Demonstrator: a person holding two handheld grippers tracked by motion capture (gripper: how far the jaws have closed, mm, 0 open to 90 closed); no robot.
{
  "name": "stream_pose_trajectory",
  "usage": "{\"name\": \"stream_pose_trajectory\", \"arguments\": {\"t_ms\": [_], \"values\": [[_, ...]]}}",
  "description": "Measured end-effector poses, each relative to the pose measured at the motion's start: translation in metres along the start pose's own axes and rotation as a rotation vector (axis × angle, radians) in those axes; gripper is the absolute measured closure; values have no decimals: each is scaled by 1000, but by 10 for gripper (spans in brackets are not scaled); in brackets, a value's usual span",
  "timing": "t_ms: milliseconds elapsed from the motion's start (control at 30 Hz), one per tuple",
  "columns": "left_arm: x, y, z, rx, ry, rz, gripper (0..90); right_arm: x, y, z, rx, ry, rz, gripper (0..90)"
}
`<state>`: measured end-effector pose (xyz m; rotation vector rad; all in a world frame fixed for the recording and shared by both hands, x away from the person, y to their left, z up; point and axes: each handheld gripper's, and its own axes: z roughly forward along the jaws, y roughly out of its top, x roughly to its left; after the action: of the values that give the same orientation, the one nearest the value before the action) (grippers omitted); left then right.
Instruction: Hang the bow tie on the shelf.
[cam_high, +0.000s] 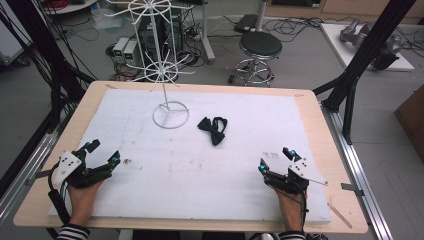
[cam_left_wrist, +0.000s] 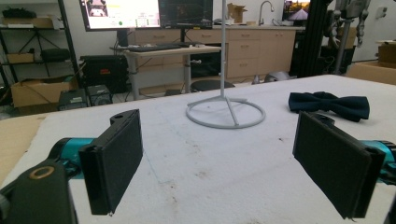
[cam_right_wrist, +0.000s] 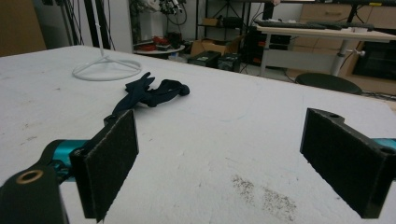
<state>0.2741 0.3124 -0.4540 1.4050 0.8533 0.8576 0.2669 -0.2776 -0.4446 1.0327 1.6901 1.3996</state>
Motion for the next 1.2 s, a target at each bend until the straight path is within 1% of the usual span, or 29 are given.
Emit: {"name": "stream_pose_trajectory", "arguments": {"t_ms": [167,200,400,500,533,667,733,833,867,900,1000,1067,1100,1133,1200], "values": [[0,0,0,1,0,1,163,1,13,1,2,13,-18,105],[0,0,0,1,0,0,164,2,16,1,7,17,-13,105],[0,0,0,1,1,-1,164,4,34,5,11,33,-24,105],[0,0,0,1,1,-3,163,6,42,8,26,41,-27,106],[0,0,0,2,2,-3,163,6,45,10,26,41,-36,105],[0,0,0,2,1,-2,163,9,57,16,50,54,-47,106],[0,0,0,2,0,-1,164,10,62,21,61,64,-44,106],[0,0,0,5,1,-2,163,11,69,29,93,72,-46,106],[0,0,0,3,2,-3,163,12,71,31,95,73,-51,106],[0,0,0,5,1,-3,163,13,75,34,99,74,-66,106],[1,0,0,5,3,-3,163,15,83,43,133,87,-45,106],[1,0,0,5,3,-3,163,15,87,49,139,107,-35,106],[1,0,0,6,3,-3,163,15,88,52,152,117,-23,106],[1,0,0,5,2,-4,163,16,90,54,166,120,-18,106],[1,0,0,6,2,-4,163,16,94,60,175,129,-10,106]]}}
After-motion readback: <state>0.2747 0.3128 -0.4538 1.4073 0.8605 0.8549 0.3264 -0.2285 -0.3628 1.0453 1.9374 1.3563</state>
